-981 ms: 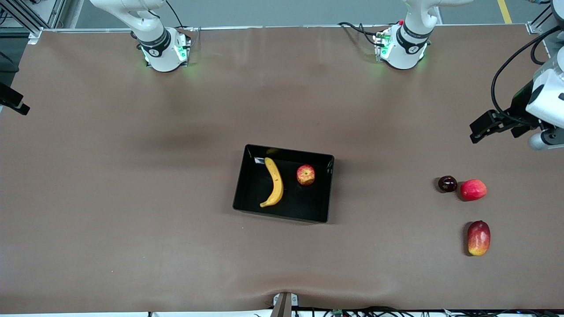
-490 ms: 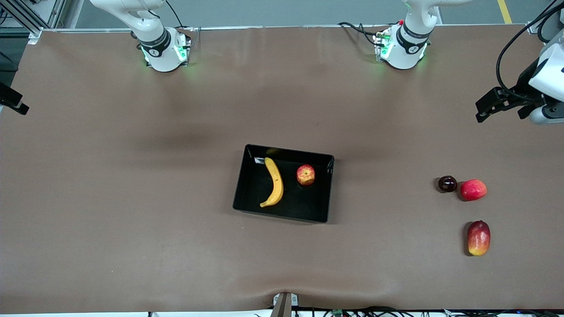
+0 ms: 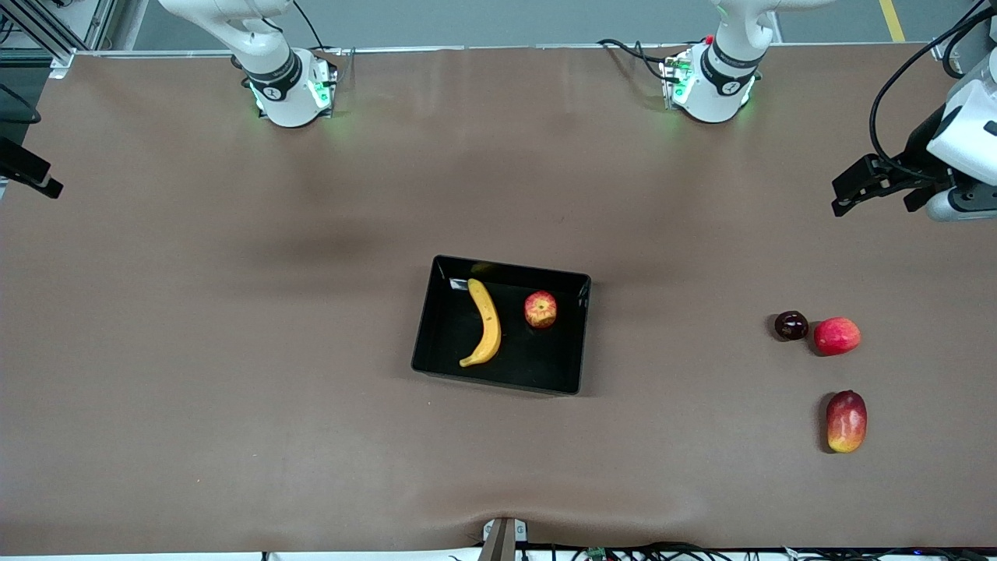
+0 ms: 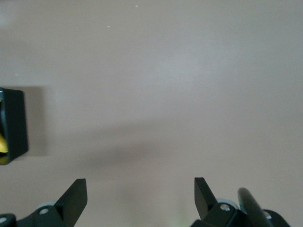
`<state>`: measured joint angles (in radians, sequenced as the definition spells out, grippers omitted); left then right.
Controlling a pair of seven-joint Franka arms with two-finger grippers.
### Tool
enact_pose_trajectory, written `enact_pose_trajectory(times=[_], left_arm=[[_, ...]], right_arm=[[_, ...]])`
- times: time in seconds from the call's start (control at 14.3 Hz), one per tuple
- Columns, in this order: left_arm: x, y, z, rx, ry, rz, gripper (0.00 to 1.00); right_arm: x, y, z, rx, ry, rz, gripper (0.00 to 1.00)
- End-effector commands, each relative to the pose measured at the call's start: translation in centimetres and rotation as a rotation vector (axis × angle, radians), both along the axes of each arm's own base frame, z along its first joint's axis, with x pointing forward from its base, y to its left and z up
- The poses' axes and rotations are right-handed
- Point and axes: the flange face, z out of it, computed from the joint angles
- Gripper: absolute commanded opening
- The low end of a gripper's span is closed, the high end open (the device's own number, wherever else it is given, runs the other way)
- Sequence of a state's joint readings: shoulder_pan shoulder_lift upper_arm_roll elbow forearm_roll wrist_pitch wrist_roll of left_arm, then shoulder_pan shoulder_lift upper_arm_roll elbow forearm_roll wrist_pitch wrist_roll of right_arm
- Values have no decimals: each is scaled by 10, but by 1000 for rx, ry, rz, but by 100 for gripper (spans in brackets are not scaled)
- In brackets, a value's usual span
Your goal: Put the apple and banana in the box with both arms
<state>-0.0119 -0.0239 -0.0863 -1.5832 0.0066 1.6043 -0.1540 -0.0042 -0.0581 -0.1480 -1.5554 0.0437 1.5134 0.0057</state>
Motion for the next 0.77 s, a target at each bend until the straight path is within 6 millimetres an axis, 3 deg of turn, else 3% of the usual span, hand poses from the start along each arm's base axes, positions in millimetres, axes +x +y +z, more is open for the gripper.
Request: enact_pose_trajectory(times=[0.0,0.21,0.7], left_arm=[[-3,-5,2,-19,-1,22,100],[-3,-18,0,-17,1,47,100],[-1,-10,9,-7,-13,47,100]], right_arm=[[-3,-4,13,20,-17,-4,100],[-3,-4,13,-5,-13,-1,100],[-5,-2,11,-20,7,4,100]])
